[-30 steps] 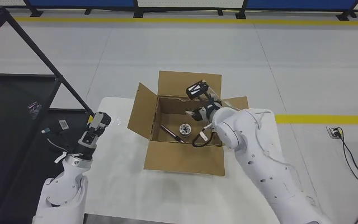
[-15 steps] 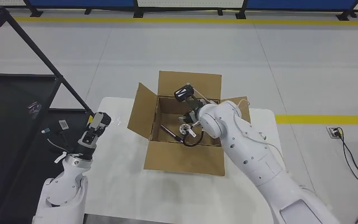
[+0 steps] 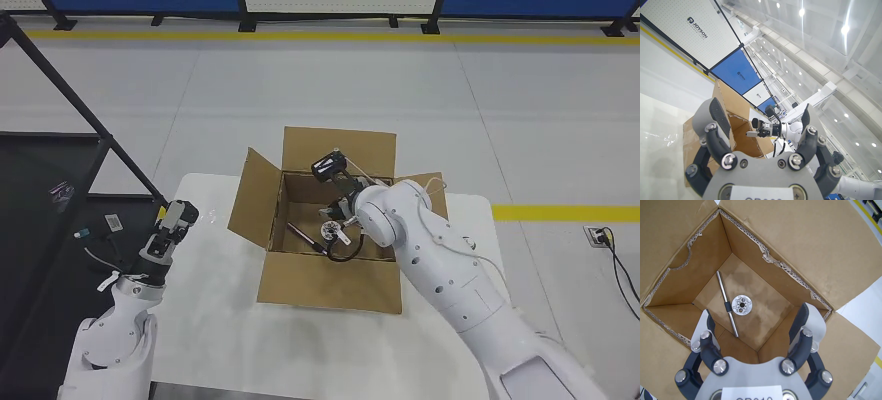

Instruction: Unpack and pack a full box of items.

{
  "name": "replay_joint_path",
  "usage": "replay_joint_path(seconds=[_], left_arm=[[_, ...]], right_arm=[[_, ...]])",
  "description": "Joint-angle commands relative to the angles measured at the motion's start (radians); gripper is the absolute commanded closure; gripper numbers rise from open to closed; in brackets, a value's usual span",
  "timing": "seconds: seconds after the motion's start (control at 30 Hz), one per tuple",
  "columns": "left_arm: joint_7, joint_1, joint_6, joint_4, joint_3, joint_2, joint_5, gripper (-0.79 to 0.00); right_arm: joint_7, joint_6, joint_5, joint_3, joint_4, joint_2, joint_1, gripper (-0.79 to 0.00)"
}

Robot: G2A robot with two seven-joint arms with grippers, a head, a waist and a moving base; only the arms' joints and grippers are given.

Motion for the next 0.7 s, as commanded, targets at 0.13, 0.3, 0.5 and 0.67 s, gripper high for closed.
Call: replay_joint_path(seconds=[0.13, 0.3, 0.5, 0.67], left_arm=[[0.000, 0.000, 0.000, 0.000, 0.000, 0.000, 0.000, -0.785], [0.000, 0.000, 0.000, 0.000, 0.000, 0.000, 0.000, -0.785], [0.000, 0.000, 0.000, 0.000, 0.000, 0.000, 0.000, -0.785], [0.000, 0.000, 0.000, 0.000, 0.000, 0.000, 0.000, -0.785]], right_arm=[[0.000, 0.000, 0.000, 0.000, 0.000, 0.000, 0.000, -0.785], [0.000, 0.000, 0.000, 0.000, 0.000, 0.000, 0.000, -0.785], [-0.006, 0.023, 0.023, -0.020, 0.000, -0.014, -0.023, -0.785], [-0.016, 0.064, 0.082, -0.065, 0.088, -0.053, 0.000, -0.785]])
